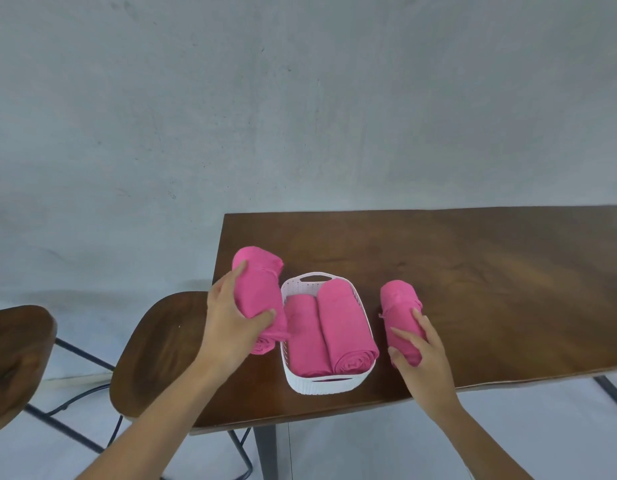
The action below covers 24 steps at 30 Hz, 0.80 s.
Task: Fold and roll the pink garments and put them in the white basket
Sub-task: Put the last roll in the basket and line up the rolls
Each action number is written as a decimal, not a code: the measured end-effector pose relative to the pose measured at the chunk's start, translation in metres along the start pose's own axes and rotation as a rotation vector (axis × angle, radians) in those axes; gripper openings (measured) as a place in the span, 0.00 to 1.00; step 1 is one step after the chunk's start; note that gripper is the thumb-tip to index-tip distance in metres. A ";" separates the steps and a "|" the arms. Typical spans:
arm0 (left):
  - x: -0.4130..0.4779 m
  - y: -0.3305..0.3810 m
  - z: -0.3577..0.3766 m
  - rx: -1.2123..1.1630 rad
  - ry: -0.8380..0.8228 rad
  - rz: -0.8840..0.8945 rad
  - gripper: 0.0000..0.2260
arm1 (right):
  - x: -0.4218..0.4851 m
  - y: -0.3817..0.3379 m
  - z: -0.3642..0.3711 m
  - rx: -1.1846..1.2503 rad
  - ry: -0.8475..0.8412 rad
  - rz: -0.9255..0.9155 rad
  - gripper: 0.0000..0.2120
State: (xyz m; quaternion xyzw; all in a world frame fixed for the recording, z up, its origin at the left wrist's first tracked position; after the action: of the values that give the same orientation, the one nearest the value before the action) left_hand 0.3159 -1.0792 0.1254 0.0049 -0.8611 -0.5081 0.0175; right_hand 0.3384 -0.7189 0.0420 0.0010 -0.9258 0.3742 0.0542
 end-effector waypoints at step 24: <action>-0.012 -0.055 0.032 0.403 -0.403 0.097 0.44 | -0.012 -0.111 0.040 -0.082 -0.224 0.317 0.53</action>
State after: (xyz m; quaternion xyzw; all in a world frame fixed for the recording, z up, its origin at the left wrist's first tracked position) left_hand 0.3264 -1.0778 0.0617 -0.1341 -0.9301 -0.3160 -0.1310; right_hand 0.3508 -0.8270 0.0887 -0.1053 -0.9291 0.3375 -0.1086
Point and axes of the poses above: each hand's wrist, its own x-axis towards the middle knuckle, its own z-axis out of the palm, y = z × x, the point moved 6 cm from there along x, towards the middle knuckle, and after that the axes turned 12 degrees about -y, right-handed, at the moved point
